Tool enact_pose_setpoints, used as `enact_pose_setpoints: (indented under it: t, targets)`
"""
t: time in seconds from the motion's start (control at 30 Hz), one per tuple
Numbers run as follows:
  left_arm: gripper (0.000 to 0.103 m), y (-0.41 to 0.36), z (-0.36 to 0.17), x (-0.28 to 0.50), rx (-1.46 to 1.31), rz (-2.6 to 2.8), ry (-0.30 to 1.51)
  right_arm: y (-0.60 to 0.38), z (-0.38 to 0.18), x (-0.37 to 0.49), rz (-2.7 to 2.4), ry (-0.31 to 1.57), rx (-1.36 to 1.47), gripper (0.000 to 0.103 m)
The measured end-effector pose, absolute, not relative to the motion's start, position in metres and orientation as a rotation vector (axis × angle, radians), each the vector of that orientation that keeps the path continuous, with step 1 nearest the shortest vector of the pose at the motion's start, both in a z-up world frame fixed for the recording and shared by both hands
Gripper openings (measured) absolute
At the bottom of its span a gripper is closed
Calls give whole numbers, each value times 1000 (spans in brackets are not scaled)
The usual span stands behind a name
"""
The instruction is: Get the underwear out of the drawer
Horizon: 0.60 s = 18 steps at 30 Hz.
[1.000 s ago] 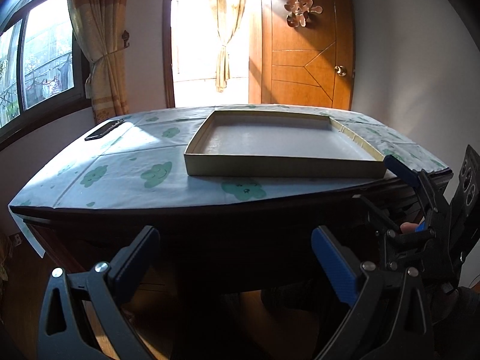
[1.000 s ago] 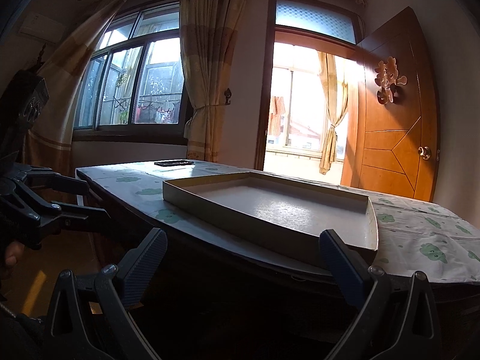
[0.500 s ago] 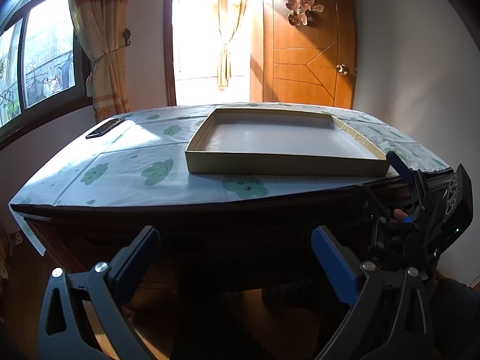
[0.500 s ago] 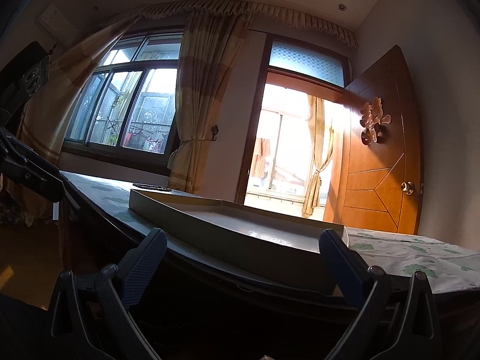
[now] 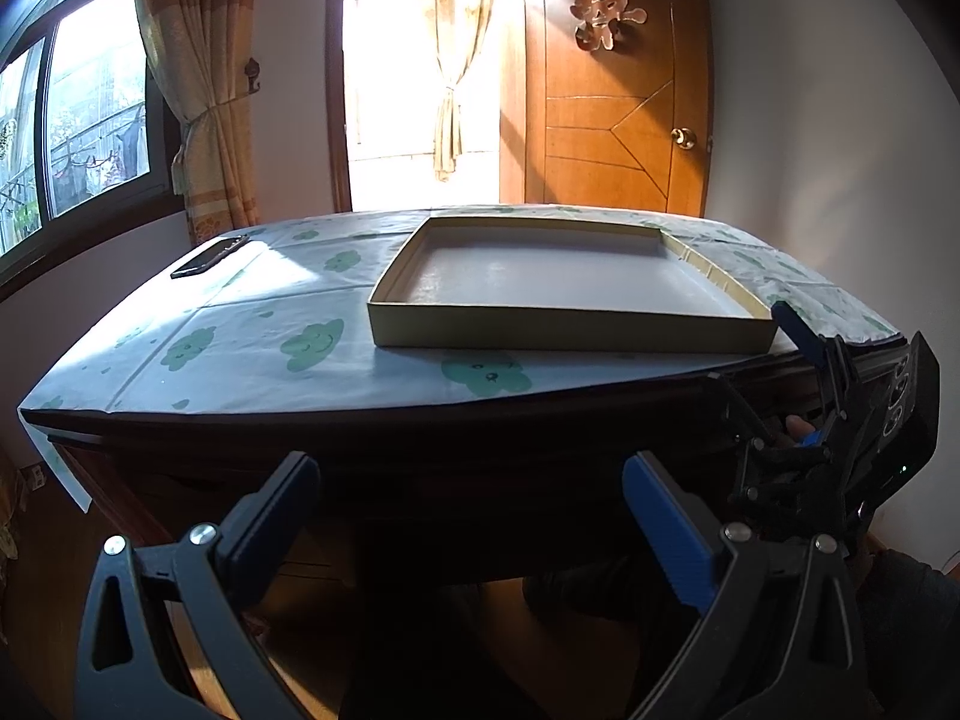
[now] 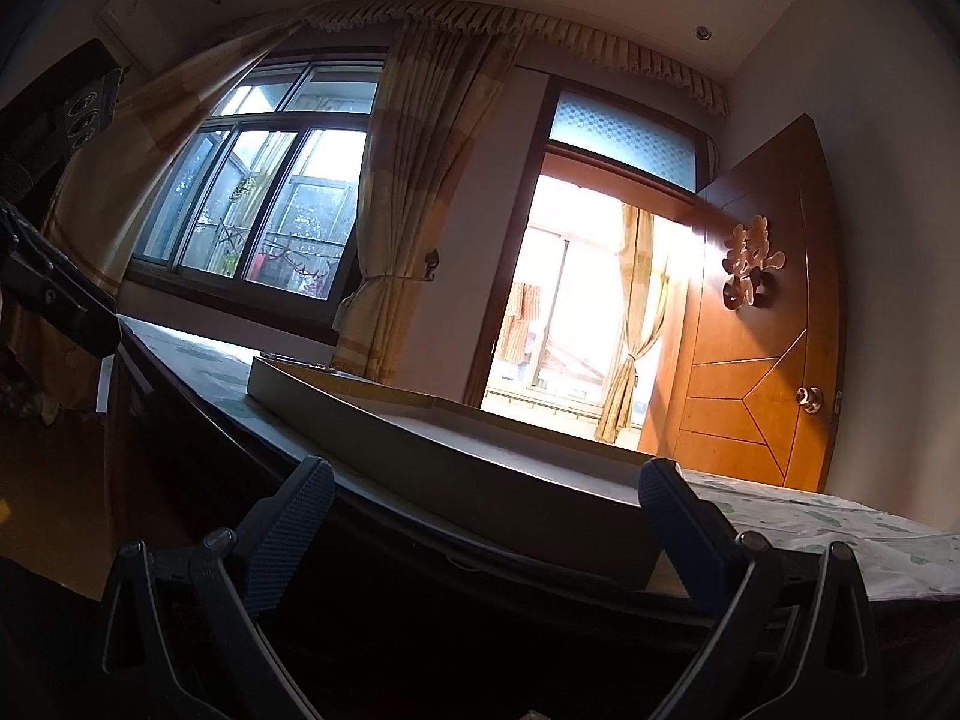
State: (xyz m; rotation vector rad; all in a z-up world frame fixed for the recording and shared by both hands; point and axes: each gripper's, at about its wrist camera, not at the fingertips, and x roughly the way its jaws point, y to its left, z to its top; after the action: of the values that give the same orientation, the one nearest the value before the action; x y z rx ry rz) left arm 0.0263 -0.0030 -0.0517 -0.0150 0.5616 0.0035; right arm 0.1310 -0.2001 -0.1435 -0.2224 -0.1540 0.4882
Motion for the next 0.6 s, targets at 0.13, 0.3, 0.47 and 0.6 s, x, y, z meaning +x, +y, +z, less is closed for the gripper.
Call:
enact_pose_setpoints:
  t: [0.13,0.3,0.47,0.6]
  targets:
    - [103,-2,-53,26,-20,6,565,-198,-143,131,480,-144,-246,102]
    - [103,-1,-53,26,-22,8,564,-198,-143,133,481,-140,-267,102]
    - [103,0,-53,27,-20,9,566,-205,-141,135,459,-129,-254,102]
    - [103,1,-54,27,-22,11,568,-208,-141,131,452,-113,-240,102]
